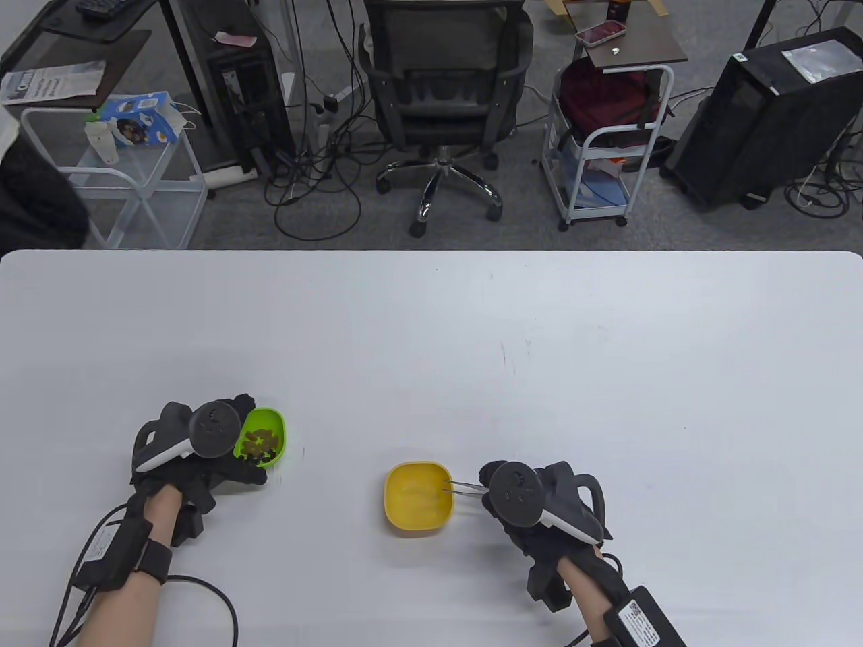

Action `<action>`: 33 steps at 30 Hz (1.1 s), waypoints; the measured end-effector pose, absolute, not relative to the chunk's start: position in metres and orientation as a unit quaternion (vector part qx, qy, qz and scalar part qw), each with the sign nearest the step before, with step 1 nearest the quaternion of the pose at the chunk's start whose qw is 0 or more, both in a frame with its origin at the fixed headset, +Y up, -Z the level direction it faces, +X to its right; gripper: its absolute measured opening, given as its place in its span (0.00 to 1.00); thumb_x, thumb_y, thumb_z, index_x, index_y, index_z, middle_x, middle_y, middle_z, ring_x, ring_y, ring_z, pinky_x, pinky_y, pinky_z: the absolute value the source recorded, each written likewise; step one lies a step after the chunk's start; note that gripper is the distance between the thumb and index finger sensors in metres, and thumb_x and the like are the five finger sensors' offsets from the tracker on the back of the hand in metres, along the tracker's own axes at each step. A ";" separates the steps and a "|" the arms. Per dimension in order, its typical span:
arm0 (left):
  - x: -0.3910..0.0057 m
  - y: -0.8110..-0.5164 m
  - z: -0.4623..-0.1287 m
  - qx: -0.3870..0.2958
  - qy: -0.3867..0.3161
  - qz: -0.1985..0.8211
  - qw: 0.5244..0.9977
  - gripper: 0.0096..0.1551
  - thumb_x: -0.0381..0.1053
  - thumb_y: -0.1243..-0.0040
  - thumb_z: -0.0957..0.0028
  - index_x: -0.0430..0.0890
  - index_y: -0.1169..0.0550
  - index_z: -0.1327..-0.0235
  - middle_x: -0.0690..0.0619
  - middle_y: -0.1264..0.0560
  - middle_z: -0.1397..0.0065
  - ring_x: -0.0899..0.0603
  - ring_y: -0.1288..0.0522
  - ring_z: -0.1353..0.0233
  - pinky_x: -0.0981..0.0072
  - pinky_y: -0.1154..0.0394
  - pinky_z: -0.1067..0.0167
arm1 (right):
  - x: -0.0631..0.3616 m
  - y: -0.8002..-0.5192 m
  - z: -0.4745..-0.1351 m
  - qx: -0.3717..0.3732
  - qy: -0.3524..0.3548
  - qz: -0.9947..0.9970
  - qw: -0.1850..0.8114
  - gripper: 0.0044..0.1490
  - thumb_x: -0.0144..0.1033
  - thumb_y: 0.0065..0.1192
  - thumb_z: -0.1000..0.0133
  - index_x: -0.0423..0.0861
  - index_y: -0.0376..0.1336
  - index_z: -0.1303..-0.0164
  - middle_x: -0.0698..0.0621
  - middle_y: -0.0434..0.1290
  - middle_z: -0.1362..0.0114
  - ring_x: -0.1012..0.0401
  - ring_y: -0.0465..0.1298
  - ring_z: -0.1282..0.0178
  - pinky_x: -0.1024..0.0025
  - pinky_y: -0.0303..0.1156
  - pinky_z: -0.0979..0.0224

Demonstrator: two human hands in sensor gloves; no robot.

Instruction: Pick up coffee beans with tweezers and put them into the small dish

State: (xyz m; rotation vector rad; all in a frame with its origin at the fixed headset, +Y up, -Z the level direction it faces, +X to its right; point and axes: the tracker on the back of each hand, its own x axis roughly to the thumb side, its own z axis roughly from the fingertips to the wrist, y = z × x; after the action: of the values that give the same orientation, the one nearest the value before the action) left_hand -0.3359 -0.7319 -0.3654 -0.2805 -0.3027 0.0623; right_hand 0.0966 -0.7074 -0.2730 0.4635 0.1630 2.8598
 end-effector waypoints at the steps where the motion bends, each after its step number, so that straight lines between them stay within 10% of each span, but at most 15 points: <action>1: -0.335 -0.731 -0.363 -0.137 -0.153 0.032 0.978 0.79 0.72 0.31 0.67 0.28 0.44 0.11 0.29 0.37 0.15 0.31 0.23 0.21 0.35 0.28 0.26 | 0.096 -0.707 -0.272 0.160 0.051 0.979 0.117 0.31 0.40 0.53 0.46 0.46 0.56 0.32 0.50 0.77 0.42 0.55 0.80 0.48 0.39 0.66 0.22; 33: -0.207 -0.683 -0.274 -0.022 -0.289 0.042 0.956 0.76 0.75 0.37 0.63 0.25 0.40 0.14 0.25 0.33 0.17 0.30 0.21 0.25 0.31 0.25 0.28 | 0.097 -0.708 -0.275 0.152 0.061 0.980 0.115 0.31 0.40 0.53 0.45 0.47 0.56 0.31 0.50 0.77 0.42 0.55 0.80 0.49 0.40 0.67 0.22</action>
State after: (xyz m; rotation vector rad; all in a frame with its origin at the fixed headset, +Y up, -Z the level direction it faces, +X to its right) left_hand -0.2073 -0.6832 -0.2739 -0.0438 -0.5871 0.0843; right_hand 0.0970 -0.7080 -0.2746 0.4464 0.1798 2.8713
